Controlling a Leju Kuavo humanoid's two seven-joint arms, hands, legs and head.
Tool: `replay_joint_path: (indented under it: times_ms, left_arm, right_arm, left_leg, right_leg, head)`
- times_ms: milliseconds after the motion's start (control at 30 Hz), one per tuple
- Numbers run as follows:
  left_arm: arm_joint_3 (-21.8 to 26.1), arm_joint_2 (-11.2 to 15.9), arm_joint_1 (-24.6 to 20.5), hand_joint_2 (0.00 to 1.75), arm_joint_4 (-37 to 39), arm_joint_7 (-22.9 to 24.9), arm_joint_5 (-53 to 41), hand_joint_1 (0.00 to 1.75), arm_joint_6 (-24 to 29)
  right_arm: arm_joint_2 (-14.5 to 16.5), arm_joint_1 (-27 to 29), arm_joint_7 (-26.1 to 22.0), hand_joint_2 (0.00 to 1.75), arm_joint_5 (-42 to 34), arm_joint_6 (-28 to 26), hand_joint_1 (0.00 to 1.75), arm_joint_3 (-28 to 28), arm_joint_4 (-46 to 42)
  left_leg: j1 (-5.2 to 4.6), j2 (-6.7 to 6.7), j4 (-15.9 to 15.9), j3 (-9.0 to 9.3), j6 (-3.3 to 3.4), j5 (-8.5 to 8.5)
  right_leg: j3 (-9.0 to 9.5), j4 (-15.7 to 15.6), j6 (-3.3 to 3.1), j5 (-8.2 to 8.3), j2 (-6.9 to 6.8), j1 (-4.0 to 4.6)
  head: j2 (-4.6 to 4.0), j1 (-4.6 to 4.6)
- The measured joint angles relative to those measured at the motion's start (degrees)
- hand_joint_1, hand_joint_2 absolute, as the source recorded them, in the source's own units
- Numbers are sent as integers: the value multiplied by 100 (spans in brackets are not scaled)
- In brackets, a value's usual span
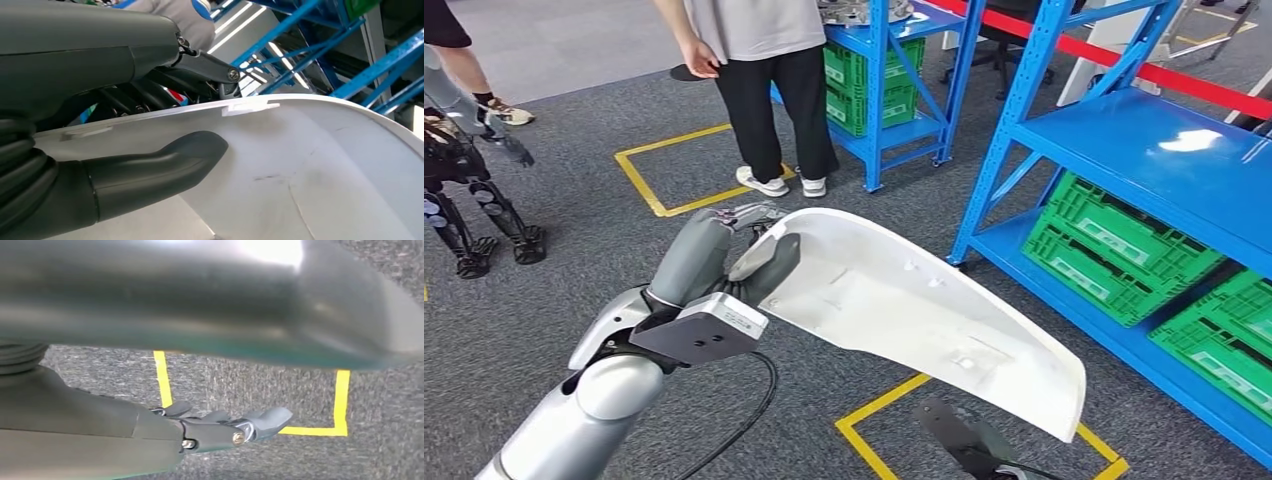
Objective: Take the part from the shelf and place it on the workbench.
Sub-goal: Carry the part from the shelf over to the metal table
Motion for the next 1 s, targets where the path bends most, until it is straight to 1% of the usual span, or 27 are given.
replay_joint_path:
  times_ms: [33,67,100,133,167,200,233,267,300,333,367,400,433,467,533,567,600,633,667,733,767,800,833,900,933,967,1000]
  left_arm:
    - [20,2,17,175,-13,-8,3,175,21]
    - [38,3,31,175,-28,-15,8,175,39]
    - [53,0,38,175,-44,-25,13,175,55]
    - [64,-5,44,175,-58,-38,20,175,71]
    - [72,-9,56,175,-66,-56,25,175,90]
    - [79,-12,78,175,-69,-74,32,175,105]
    - [84,-12,107,175,-70,-88,38,175,117]
    - [89,-10,135,175,-70,-99,43,175,127]
    - [95,-7,155,175,-71,-108,51,175,133]
    - [103,-4,166,175,-75,-117,60,175,141]
    - [112,-2,170,175,-82,-128,69,175,153]
    - [122,0,172,175,-92,-140,82,175,168]
    - [135,2,177,175,-104,-156,97,175,184]
    - [151,5,187,175,-116,-170,109,175,196]
    - [195,19,215,175,-139,-187,125,175,211]
    - [216,30,228,175,-151,-189,127,175,216]
    - [234,41,235,175,-162,-190,128,175,220]
    - [247,50,237,175,-170,-191,128,175,223]
    - [256,56,241,175,-175,-192,128,175,225]
    - [266,70,261,175,-175,-193,128,175,227]
    - [268,79,280,175,-174,-195,130,175,227]
    - [270,88,300,175,-173,-199,134,175,227]
    - [272,94,313,175,-173,-206,140,175,227]
    - [278,99,322,175,-175,-221,156,175,227]
    - [281,98,320,175,-176,-228,165,175,227]
    - [284,98,320,175,-177,-232,173,175,227]
    - [286,98,321,175,-177,-235,181,175,227]
  right_arm:
    - [5,-8,-2,0,6,3,0,1,-1]
    - [10,-18,-3,0,9,3,0,1,-1]
    - [14,-28,-3,0,11,-5,0,1,-1]
    - [15,-36,-2,0,12,-20,0,1,0]
    - [16,-39,-1,0,12,-36,0,1,1]
    - [17,-35,2,0,13,-53,0,1,2]
    - [18,-28,4,0,14,-62,0,1,3]
    - [18,-22,4,0,15,-66,0,1,6]
    - [18,-19,5,0,18,-67,0,1,8]
    - [18,-21,4,0,20,-68,0,1,10]
    - [18,-25,4,0,24,-68,0,1,12]
    - [19,-32,4,0,28,-67,0,1,14]
    - [23,-40,4,0,35,-65,0,2,16]
    - [27,-46,4,0,41,-63,0,2,19]
    - [34,-60,3,0,52,-61,0,3,23]
    - [36,-69,3,0,55,-61,0,2,25]
    - [38,-77,2,0,57,-61,0,2,26]
    - [40,-81,2,0,59,-61,0,1,26]
    - [42,-82,2,0,60,-61,0,1,28]
    - [44,-73,3,0,58,-61,0,1,37]
    - [44,-71,4,0,54,-63,0,1,43]
    - [44,-70,3,0,45,-68,0,1,47]
    - [45,-72,2,0,36,-75,0,1,50]
    - [46,-75,-1,0,20,-94,0,0,50]
    - [46,-76,-2,0,16,-104,0,-2,50]
    - [45,-76,-4,0,12,-114,0,-3,50]
    - [45,-74,-9,0,6,-121,0,-4,51]
  left_leg:
    - [-2,-38,-22,11,37,10]
    - [3,-69,-53,31,73,26]
    - [14,-99,-85,52,110,45]
    - [30,-128,-113,73,142,62]
    - [39,-157,-123,78,164,68]
    - [40,-190,-123,78,178,68]
    - [37,-230,-122,78,185,66]
    - [36,-273,-119,79,187,63]
    - [38,-318,-113,80,183,60]
    - [43,-364,-102,83,174,54]
    - [49,-408,-83,82,156,42]
    - [46,-447,-56,73,130,26]
    - [42,-479,-34,62,100,13]
    - [36,-503,-23,50,69,4]
    - [39,-534,-40,43,1,6]
    - [46,-512,-28,42,-34,-5]
    - [51,-454,50,13,-69,-64]
    - [54,-381,236,-66,-101,-181]
    - [59,-303,535,-199,-127,-351]
    - [69,-236,1288,-566,-166,-702]
    - [74,-230,1533,-691,-174,-766]
    - [77,-228,1578,-718,-174,-719]
    - [79,-220,1402,-633,-169,-573]
    - [76,-139,656,-255,-140,-198]
    - [62,-86,320,-88,-111,-87]
    - [49,-43,99,17,-78,-35]
    - [32,-27,-5,57,-39,-36]
  right_leg:
    - [14,-15,36,-3,-23,-5]
    - [19,-2,69,-23,2,-17]
    - [-15,89,96,-91,71,-26]
    - [-111,305,118,-217,164,-31]
    - [-273,641,132,-383,265,-35]
    - [-478,1034,142,-550,325,-32]
    - [-669,1374,151,-655,347,-30]
    - [-789,1549,156,-657,352,-30]
    - [-806,1507,157,-549,354,-31]
    - [-709,1240,155,-351,363,-35]
    - [-535,833,153,-126,396,-44]
    - [-368,457,145,32,444,-44]
    - [-244,176,126,131,481,-46]
    - [-186,39,99,154,507,-42]
    - [-183,13,18,150,485,-27]
    - [-176,0,-25,161,464,-25]
    - [-166,-16,-67,170,444,-27]
    - [-156,-31,-102,179,419,-33]
    - [-149,-38,-125,178,391,-33]
    - [-148,-36,-145,169,329,-24]
    - [-147,-35,-149,164,295,-20]
    - [-145,-32,-149,160,265,-18]
    - [-142,-29,-144,155,239,-16]
    - [-125,-24,-120,138,194,-11]
    - [-120,-16,-97,126,176,1]
    - [-114,-16,-69,119,156,11]
    - [-108,-21,-36,114,133,20]
  head:
    - [-1,0]
    - [-1,1]
    - [0,5]
    - [0,11]
    - [1,17]
    - [1,22]
    - [1,22]
    - [1,22]
    - [1,22]
    - [1,22]
    - [1,22]
    - [1,22]
    - [1,21]
    - [1,21]
    - [0,21]
    - [-1,21]
    - [-1,20]
    - [-1,19]
    - [-1,17]
    - [0,16]
    - [0,16]
    - [0,16]
    - [0,16]
    - [0,16]
    - [1,17]
    - [1,20]
    - [1,23]
